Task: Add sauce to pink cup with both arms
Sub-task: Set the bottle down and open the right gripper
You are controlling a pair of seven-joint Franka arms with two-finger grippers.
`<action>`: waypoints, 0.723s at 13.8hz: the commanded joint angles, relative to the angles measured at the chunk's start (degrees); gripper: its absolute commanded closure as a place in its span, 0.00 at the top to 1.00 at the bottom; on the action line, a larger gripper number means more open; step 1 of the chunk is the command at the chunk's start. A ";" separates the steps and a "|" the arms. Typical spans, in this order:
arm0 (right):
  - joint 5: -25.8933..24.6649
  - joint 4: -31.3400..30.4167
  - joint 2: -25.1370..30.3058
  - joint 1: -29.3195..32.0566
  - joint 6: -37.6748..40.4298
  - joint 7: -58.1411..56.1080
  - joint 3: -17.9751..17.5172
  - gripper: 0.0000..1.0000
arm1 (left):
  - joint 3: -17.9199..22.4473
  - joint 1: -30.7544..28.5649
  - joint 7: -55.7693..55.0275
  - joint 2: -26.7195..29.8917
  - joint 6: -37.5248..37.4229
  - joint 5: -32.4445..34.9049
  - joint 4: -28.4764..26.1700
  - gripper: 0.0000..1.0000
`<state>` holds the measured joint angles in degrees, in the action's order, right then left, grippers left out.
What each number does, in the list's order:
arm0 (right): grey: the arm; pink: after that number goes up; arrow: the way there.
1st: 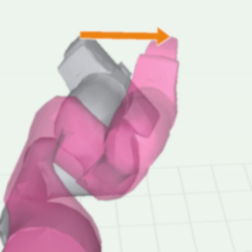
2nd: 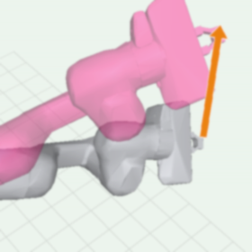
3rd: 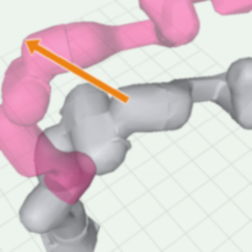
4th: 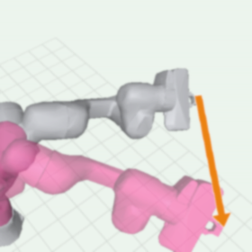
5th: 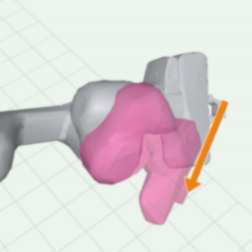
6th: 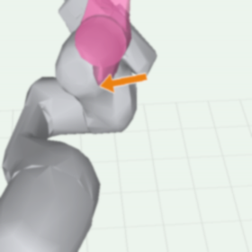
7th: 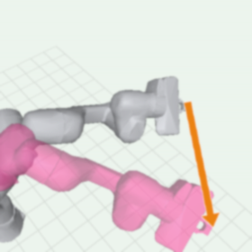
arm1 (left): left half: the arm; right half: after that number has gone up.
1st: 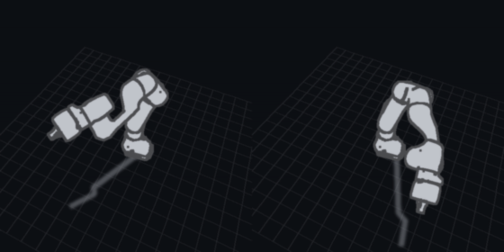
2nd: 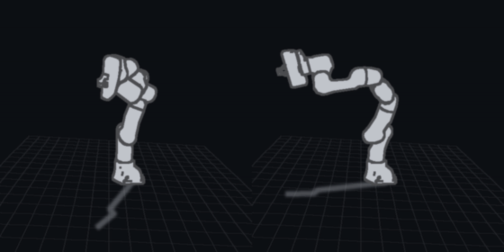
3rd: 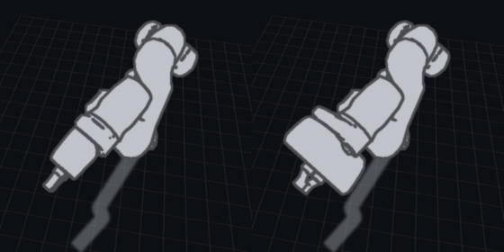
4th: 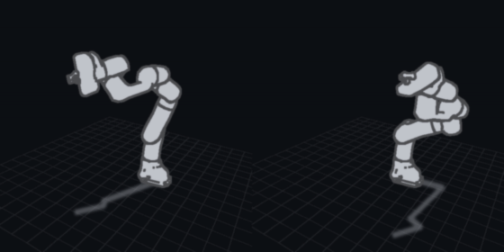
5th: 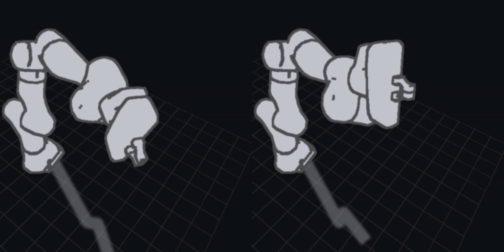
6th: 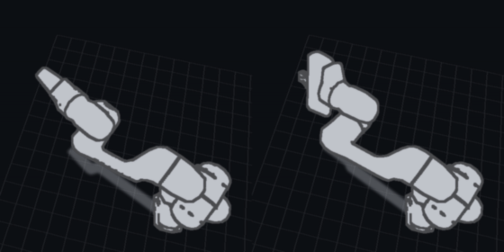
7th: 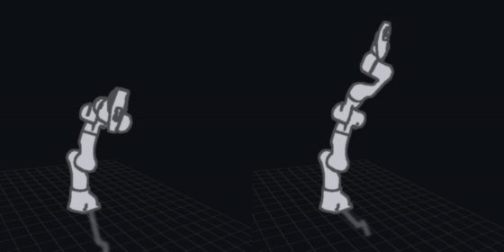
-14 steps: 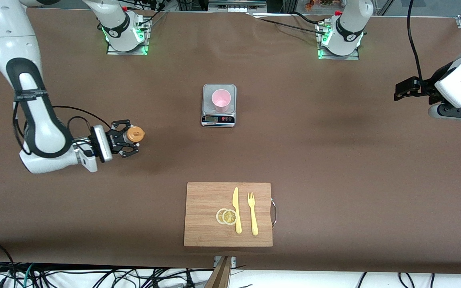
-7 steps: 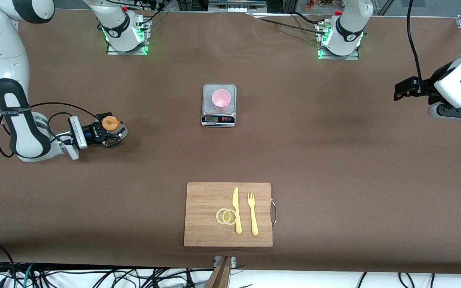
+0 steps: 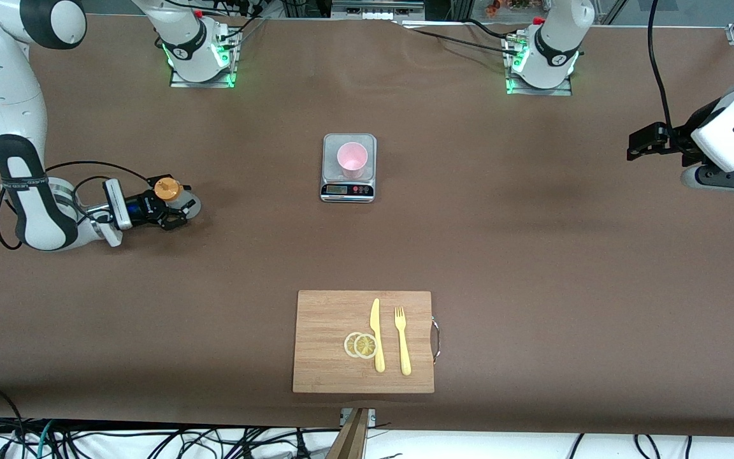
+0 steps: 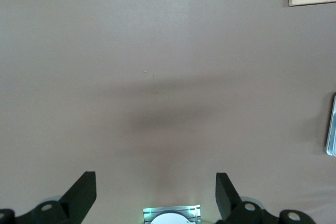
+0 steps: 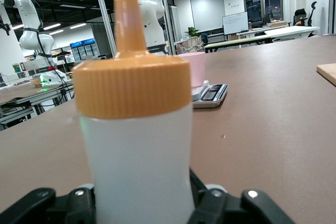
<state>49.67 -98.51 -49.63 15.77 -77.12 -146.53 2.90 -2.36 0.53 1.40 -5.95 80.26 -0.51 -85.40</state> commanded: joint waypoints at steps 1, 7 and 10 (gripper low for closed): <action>-0.19 0.94 -0.38 0.23 0.83 -0.42 0.17 1.00 | -0.10 0.00 1.06 -1.00 -0.98 0.51 2.00 1.00; -2.38 2.96 -0.11 0.05 2.84 -0.24 3.15 1.00 | -0.10 0.00 1.06 -1.08 -0.98 0.51 2.00 1.00; -6.94 6.39 0.76 -0.21 2.33 -0.16 4.83 1.00 | -0.10 0.00 1.06 -1.08 -0.98 0.51 2.00 1.00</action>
<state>45.67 -94.50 -49.57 15.76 -75.77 -146.54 6.89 -2.36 0.53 1.41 -5.99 80.26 -0.51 -85.40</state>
